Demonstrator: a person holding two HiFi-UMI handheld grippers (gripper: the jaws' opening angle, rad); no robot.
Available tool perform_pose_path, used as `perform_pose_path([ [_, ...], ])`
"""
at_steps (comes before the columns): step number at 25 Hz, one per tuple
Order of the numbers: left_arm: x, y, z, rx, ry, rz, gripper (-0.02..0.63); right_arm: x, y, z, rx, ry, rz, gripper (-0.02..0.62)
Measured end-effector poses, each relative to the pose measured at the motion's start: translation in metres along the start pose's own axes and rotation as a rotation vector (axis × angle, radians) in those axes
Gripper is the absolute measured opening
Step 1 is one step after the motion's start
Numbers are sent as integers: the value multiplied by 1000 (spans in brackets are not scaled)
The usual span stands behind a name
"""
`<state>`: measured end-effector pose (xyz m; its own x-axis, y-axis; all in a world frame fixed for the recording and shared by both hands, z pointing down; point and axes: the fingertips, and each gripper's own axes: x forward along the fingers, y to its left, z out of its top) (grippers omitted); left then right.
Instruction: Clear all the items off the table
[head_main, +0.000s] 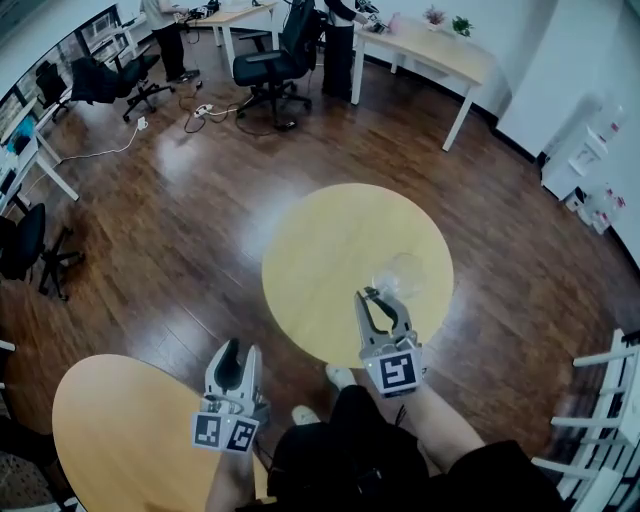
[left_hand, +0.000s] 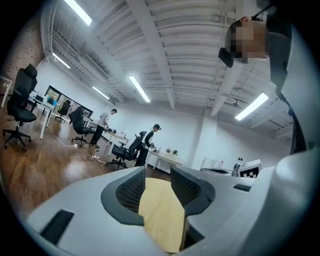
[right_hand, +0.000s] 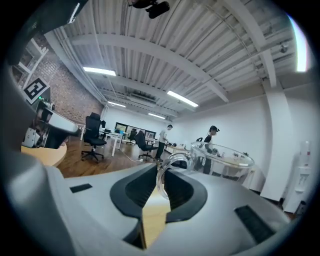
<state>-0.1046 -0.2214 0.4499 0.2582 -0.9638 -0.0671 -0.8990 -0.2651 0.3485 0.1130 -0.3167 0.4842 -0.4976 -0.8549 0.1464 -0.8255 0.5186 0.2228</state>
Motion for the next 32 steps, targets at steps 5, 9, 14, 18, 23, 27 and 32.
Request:
perform_pose_path([
  [5,50,3,-29,-6,79,11,149,34,-26,-48,47,68,17,49],
  [9,85,8,-52,-15,124,37,149,61,-55,-83,63,112,24,51],
  [14,130,12,-78,-9,180,41,149,95,-89,-121,75,135,18,52],
  [18,164,-4,-92,20,214,13,149,119,-116,-142,67,149,10,54],
  [23,184,-12,-118,3,288,-15,149,142,-127,-162,55,179,5,54],
  [27,196,-12,-127,-7,307,-18,149,155,-132,-176,61,200,6,55],
  [32,211,-10,-135,28,345,-30,149,159,-134,-182,95,220,6,57],
])
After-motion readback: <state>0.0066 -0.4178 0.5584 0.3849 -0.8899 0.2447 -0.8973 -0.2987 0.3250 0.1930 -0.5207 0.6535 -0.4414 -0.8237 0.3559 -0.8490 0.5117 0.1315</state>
